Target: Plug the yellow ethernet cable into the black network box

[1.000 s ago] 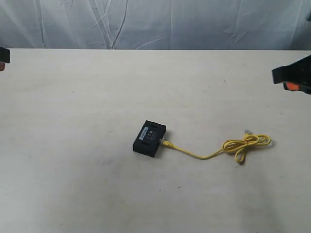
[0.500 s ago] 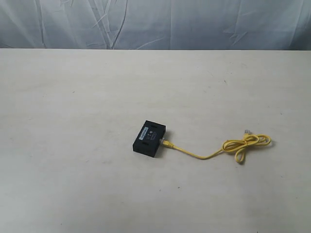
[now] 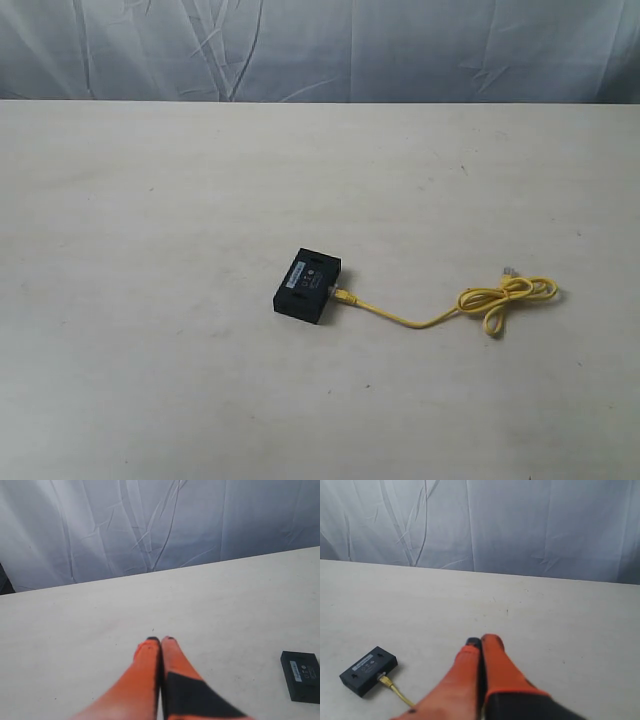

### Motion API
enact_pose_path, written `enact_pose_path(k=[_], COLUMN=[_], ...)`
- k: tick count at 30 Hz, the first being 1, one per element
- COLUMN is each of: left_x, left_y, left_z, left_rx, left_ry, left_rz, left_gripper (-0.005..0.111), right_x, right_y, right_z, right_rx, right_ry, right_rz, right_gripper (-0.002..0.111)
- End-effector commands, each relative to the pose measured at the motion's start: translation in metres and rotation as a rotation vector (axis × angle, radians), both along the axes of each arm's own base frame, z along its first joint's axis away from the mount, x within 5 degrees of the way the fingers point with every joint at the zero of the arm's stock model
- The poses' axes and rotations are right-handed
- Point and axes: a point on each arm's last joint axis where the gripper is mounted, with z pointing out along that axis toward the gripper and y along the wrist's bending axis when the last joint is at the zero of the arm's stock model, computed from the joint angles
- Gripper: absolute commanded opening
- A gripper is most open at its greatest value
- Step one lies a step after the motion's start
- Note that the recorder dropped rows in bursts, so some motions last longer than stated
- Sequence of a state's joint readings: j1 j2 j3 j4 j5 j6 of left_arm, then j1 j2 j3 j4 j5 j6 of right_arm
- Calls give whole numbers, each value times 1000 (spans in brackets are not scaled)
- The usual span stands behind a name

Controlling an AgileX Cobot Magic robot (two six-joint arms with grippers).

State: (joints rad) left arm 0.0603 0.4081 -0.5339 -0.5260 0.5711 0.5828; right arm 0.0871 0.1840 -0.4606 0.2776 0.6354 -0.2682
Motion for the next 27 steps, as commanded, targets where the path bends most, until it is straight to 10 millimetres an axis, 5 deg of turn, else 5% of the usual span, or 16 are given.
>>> enact_pose_path(k=[1, 27], left_x=[0, 0], left_y=[0, 0], left_z=[-1, -1], left_rx=[-9, -9], left_ry=[-6, -7], left_rz=[4, 5], left_gripper=[0, 0], right_x=[0, -6], right_y=[0, -12], right_z=[0, -15], right_rx=[5, 54], right_ry=[-11, -2], right_rz=[-7, -148], right_gripper=[0, 0])
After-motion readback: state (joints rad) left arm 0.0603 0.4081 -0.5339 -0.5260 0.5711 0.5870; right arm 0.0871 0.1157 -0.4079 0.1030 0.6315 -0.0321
